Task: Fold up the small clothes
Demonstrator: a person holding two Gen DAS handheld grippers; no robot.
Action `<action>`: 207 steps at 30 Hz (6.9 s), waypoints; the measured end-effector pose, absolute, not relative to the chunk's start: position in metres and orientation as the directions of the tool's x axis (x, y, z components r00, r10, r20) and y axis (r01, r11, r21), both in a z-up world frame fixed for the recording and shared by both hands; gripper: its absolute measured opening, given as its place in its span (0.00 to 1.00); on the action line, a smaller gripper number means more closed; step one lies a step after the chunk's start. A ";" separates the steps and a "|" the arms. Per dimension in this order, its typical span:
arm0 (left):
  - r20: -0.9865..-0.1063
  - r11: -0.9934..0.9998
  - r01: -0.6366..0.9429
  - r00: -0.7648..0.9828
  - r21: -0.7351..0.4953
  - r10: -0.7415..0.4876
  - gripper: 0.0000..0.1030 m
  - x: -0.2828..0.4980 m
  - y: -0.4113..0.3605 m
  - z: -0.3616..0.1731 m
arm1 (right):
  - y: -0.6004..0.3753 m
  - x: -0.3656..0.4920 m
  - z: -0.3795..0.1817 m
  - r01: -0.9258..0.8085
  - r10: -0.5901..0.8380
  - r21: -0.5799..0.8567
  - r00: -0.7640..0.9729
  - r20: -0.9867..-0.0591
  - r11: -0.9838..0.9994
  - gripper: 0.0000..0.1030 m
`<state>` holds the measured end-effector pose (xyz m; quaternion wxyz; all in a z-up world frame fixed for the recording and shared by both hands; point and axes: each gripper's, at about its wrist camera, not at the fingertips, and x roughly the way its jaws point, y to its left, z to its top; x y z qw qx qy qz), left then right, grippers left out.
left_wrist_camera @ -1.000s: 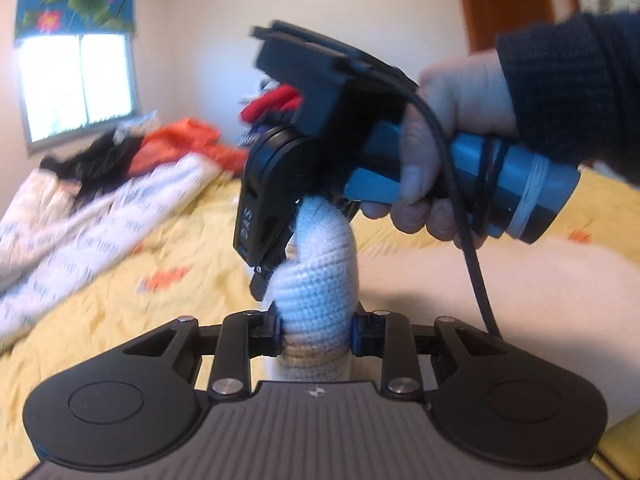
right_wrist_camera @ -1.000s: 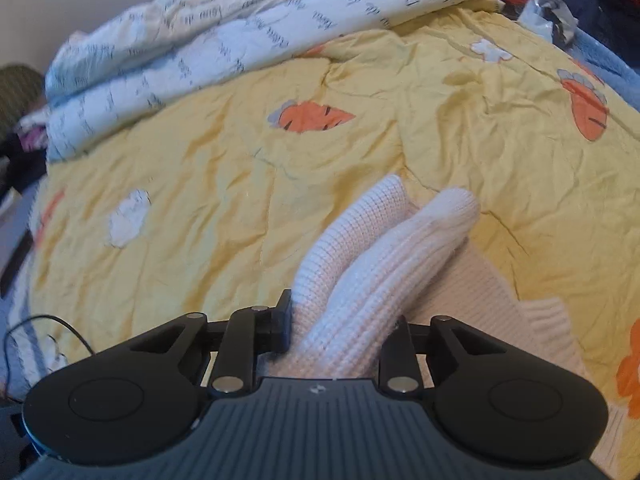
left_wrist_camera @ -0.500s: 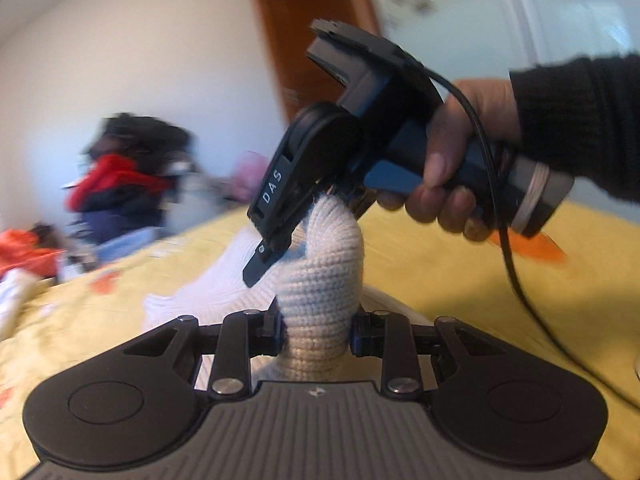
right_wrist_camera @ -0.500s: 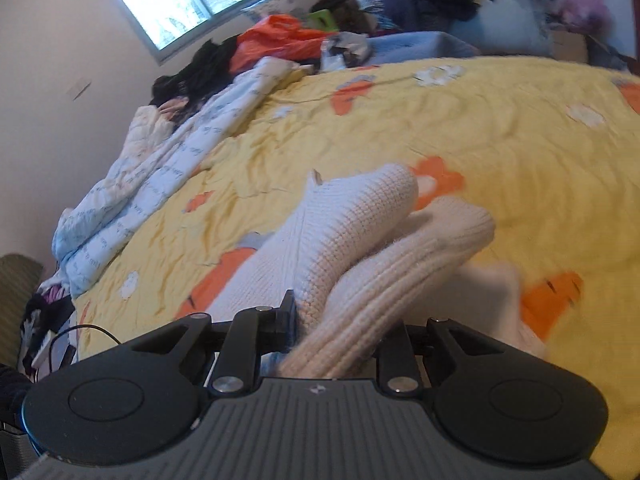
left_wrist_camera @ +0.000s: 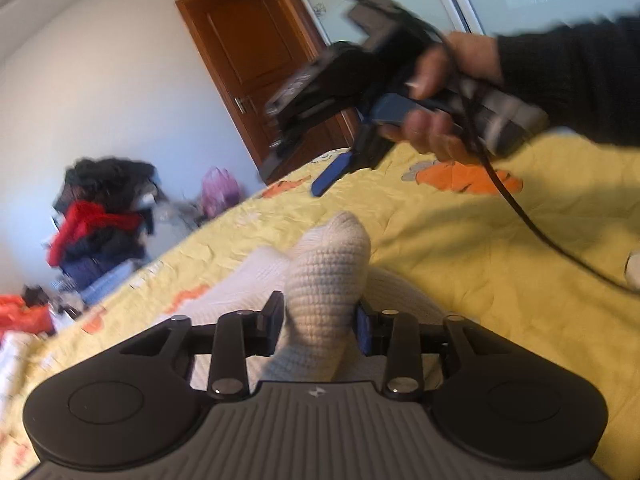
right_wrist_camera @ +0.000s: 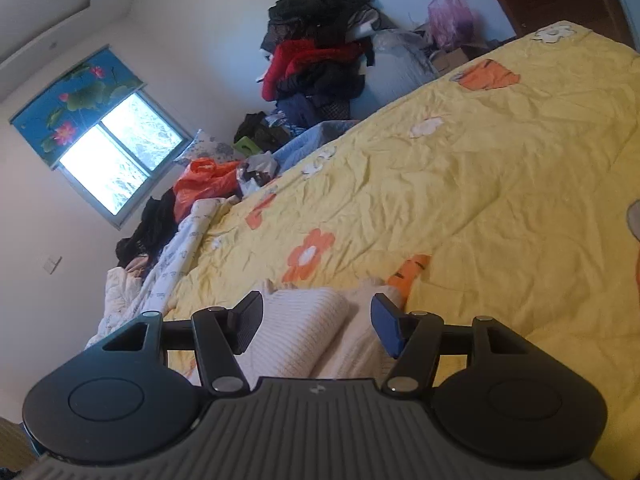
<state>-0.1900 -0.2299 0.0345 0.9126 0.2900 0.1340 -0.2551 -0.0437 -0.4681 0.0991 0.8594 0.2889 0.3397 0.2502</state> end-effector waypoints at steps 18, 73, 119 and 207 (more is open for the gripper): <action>-0.357 0.601 0.556 0.831 0.574 -0.428 0.29 -0.213 -0.246 0.031 | -0.407 -0.008 0.102 -0.357 0.618 0.508 0.518 -0.591 0.784 0.16; -0.587 0.768 0.176 0.548 -0.615 -0.596 0.49 0.025 0.048 0.060 | -0.328 -0.037 0.066 -0.239 0.729 0.736 0.504 -0.463 0.634 0.57; -0.474 0.833 0.378 0.692 -0.403 -0.544 0.86 -0.076 0.120 0.101 | -0.362 -0.077 0.081 -0.196 0.680 0.735 0.582 -0.445 0.649 0.68; -0.629 0.922 0.377 0.696 -0.088 -0.345 0.18 -0.110 0.056 0.034 | -0.276 -0.084 0.100 -0.452 0.614 0.425 0.462 -0.641 0.784 0.17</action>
